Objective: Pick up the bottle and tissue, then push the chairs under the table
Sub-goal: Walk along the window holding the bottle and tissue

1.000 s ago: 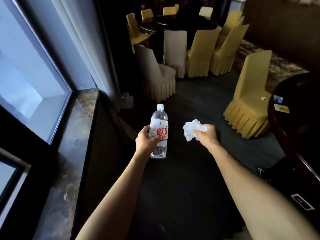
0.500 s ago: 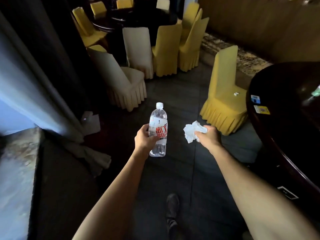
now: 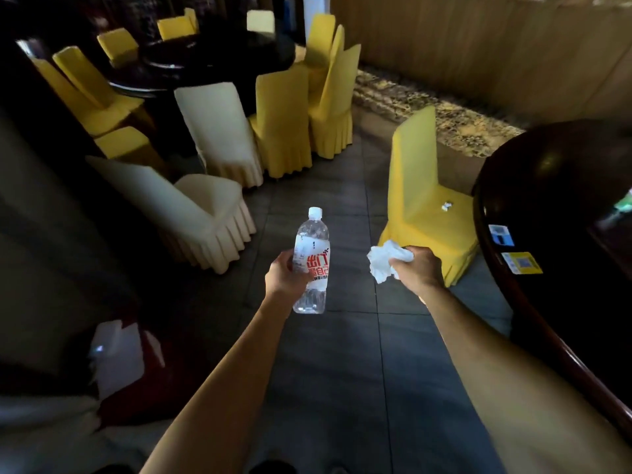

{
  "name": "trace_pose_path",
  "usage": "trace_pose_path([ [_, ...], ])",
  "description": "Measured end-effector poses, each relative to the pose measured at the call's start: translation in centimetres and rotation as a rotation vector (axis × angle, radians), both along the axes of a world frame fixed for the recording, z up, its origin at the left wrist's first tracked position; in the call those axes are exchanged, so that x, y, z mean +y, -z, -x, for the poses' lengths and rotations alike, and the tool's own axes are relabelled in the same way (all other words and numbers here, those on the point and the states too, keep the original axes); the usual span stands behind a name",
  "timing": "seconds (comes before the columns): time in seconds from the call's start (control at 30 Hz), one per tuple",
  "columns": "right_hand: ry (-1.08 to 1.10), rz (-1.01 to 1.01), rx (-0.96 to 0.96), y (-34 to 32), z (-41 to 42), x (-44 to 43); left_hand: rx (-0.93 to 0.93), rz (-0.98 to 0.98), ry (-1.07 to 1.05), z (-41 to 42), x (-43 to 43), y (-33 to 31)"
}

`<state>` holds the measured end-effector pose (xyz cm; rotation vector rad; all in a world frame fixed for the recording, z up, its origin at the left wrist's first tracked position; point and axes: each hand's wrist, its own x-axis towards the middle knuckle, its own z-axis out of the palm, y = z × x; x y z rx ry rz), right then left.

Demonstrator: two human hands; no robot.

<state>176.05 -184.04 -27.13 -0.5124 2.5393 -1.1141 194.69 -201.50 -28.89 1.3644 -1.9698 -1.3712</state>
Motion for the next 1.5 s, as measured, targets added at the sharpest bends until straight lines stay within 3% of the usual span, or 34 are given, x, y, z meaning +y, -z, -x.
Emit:
trace_pose_path([
  [0.2,0.063,-0.055,0.043,1.0,7.1,-6.7,-0.034,-0.027,0.11,8.7,-8.8,1.0],
  [0.47,0.267,-0.118,0.08,0.9,16.0,-14.3,0.087,-0.122,0.347,21.2,-19.9,0.6],
  [0.7,0.385,-0.218,0.129,0.2,22.9,-17.1,0.048,-0.061,0.465,31.6,-26.4,0.8],
  [0.9,0.477,-0.303,0.123,1.7,29.6,-17.0,0.042,-0.04,0.569,40.6,-28.2,2.6],
  [1.2,0.573,-0.257,0.048,2.9,43.8,-16.7,0.074,-0.147,0.651,56.6,-25.6,2.0],
  [1.5,0.601,-0.235,-0.022,4.2,57.9,-16.0,-0.048,-0.147,0.716,71.1,-23.1,2.6],
])
